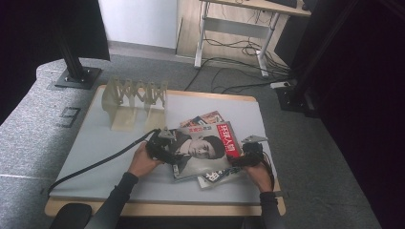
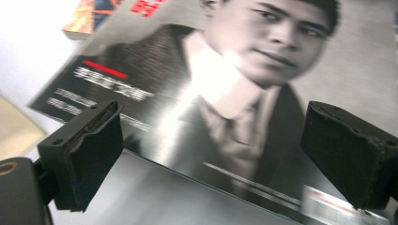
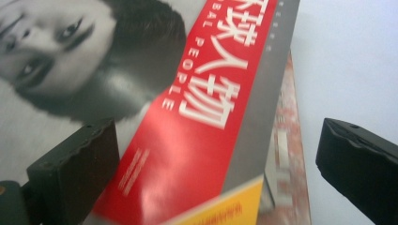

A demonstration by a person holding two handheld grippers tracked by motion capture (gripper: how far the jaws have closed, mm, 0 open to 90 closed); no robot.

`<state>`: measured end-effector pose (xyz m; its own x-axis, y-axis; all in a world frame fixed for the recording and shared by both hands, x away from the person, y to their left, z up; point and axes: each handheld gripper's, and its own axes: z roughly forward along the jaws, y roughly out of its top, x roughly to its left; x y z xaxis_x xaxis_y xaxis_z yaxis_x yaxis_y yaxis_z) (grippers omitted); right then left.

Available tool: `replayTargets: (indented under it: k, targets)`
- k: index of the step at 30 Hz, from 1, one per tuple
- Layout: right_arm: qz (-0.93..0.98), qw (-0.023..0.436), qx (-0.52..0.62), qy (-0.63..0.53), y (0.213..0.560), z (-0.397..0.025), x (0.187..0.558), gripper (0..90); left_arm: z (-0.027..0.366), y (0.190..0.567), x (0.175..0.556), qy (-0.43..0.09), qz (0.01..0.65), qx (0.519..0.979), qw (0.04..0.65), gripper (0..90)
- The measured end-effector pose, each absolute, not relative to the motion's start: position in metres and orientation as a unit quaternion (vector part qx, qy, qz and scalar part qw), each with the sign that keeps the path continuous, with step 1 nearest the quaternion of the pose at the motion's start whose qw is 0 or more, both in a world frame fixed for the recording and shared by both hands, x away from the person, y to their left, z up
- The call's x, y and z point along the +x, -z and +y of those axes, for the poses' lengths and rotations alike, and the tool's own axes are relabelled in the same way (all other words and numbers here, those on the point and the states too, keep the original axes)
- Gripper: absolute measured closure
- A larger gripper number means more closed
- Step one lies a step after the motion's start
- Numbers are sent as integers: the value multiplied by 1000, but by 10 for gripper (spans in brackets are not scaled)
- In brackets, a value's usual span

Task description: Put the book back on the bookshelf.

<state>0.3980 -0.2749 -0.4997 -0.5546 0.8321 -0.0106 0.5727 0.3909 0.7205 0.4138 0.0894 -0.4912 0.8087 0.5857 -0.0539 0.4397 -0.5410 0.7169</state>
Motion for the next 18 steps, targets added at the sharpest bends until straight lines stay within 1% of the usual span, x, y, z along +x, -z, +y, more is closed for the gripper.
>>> replayTargets:
  k: [5, 8, 12, 18]
  targets:
    - [814, 193, 428, -343, 500, -280, 382, 0, 88, 491, 434, -112, 297, 874, 369, 44]
    - [815, 192, 426, -342, 500, -281, 374, 0, 89, 492, 444, -111, 305, 868, 376, 55]
    - [815, 193, 426, -343, 500, -284, 366, 0, 88, 494, 454, -113, 307, 870, 370, 56]
    - [816, 195, 426, -338, 503, -286, 359, 2, 85, 499, 462, -108, 309, 867, 376, 59]
